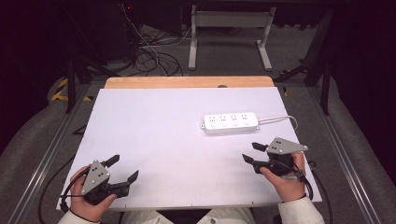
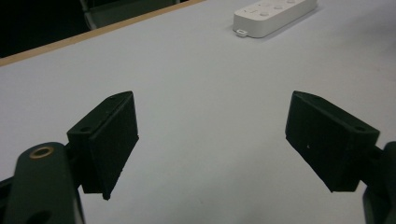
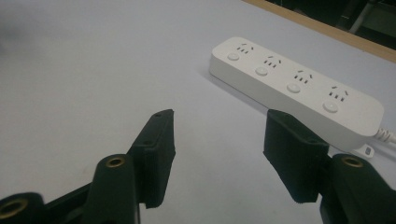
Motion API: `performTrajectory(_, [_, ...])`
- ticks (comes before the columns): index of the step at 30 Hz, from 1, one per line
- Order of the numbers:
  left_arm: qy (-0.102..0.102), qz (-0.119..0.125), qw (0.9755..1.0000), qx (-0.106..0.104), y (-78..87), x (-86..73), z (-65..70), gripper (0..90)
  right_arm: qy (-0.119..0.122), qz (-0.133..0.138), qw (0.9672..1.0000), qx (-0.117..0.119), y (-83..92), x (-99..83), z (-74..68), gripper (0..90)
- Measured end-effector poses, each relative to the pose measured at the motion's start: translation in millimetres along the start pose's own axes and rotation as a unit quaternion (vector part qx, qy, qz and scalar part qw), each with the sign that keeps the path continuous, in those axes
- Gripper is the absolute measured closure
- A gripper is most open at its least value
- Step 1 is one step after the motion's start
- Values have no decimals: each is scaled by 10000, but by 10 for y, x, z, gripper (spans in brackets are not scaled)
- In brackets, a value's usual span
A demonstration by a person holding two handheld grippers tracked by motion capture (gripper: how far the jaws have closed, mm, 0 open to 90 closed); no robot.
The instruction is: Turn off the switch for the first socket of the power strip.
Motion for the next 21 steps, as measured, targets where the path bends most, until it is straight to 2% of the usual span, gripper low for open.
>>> performTrajectory(21, [-24, -4, 10000, 1, 0, -5, -7, 170, -96, 14, 9999, 28, -129, 366, 228, 450])
Point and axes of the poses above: each handheld gripper's, and its own axes: y roughly backward along the jaws, x roughly out of its top, z roughly to its right, the point moved 1 cm from there along -y, roughly forward along the jaws, and after that the axes turned 8 degrees about x, right-handed, at the moved point
